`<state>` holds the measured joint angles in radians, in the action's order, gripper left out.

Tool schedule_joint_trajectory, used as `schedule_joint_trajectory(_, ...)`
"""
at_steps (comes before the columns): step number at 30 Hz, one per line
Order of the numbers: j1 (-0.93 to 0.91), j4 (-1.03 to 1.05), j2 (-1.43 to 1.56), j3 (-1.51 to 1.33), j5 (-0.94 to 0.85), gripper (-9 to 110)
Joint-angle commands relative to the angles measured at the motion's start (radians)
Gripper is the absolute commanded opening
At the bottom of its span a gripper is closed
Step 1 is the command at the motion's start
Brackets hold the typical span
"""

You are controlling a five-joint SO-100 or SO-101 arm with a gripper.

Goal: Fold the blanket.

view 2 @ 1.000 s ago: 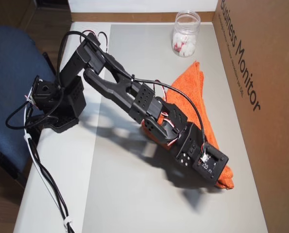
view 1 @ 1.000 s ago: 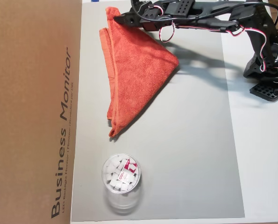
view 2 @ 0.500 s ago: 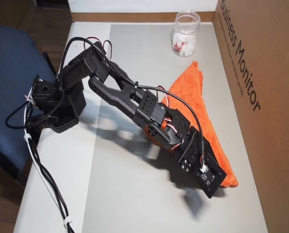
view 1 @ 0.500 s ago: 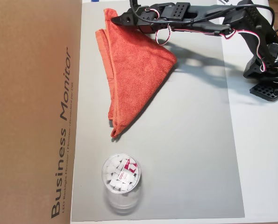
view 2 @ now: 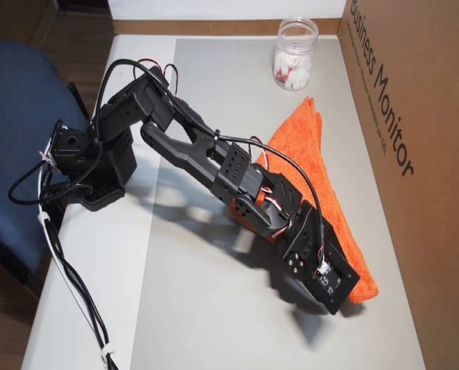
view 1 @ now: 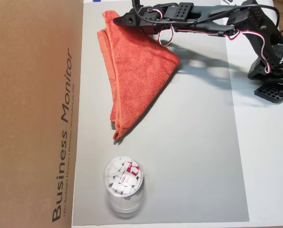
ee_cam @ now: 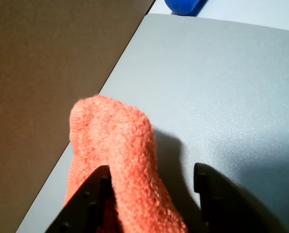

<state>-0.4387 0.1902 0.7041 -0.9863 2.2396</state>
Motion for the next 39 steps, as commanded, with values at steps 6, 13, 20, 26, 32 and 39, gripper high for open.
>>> schedule_joint_trajectory(6,-0.012,-0.014,0.218,-0.051,-0.239,18)
schedule_joint_trajectory(13,-0.035,-0.017,0.391,-0.202,-0.426,17)
schedule_joint_trajectory(20,-0.035,-0.018,0.397,-0.202,-0.505,1)
schedule_joint_trajectory(26,-0.028,-0.066,0.293,-0.158,-0.505,0)
schedule_joint_trajectory(32,-0.026,-0.161,0.155,-0.071,-0.505,0)
schedule_joint_trajectory(39,-0.011,-0.164,-0.018,0.084,-0.515,0)
